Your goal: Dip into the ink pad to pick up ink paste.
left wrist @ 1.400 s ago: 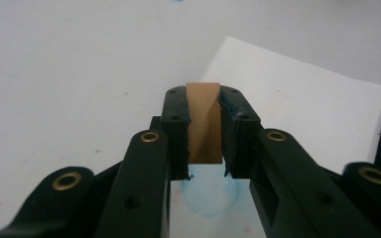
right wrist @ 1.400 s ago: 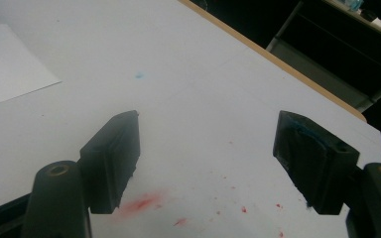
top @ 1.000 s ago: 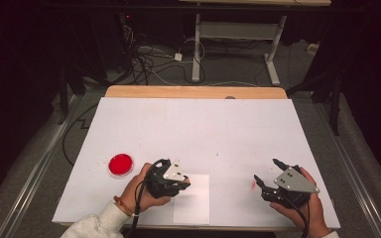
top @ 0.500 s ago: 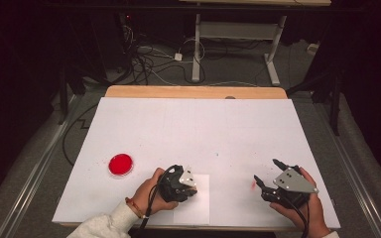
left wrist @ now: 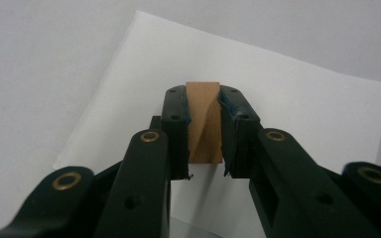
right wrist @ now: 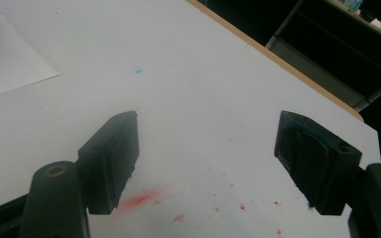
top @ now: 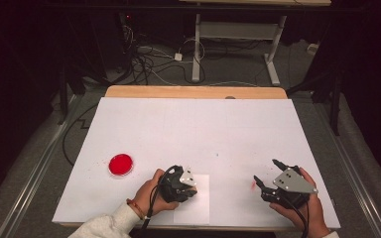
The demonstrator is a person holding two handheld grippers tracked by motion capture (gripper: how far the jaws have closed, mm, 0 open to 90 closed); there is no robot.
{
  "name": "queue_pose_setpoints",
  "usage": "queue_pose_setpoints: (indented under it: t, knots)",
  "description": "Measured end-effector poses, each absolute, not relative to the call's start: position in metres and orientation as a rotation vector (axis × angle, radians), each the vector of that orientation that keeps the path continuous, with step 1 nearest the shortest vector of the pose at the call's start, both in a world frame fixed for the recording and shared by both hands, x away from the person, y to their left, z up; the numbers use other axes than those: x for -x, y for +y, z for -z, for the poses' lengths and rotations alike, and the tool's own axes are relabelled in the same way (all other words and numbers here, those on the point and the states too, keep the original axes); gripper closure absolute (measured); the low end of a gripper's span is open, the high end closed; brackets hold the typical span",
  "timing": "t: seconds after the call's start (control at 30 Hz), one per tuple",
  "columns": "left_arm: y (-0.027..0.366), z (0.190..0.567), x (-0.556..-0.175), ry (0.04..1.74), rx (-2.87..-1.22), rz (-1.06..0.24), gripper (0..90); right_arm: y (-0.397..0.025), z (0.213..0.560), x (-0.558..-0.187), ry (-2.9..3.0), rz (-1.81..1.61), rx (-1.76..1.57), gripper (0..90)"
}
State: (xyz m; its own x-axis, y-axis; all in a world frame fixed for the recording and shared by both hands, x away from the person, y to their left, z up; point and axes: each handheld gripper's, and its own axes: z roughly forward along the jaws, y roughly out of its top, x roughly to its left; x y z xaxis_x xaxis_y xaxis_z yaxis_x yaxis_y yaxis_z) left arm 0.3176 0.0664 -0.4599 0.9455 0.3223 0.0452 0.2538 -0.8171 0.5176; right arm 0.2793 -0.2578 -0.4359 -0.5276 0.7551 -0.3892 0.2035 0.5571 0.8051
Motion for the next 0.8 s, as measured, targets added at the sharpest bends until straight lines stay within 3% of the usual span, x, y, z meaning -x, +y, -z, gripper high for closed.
queue_pose_setpoints:
  t: [0.23,0.8]
  knots:
    - [0.0724,0.4622,-0.3238,0.425,-2.537,-0.102,73.7,-0.2575,0.4357,-0.2792,2.031,-0.923,-0.767,25.9]
    - [0.0731,0.4638,-0.322,0.422,-2.527,-0.118,73.7,-0.2585,0.4351,-0.2779,2.026,-0.922,-0.766,26.1]
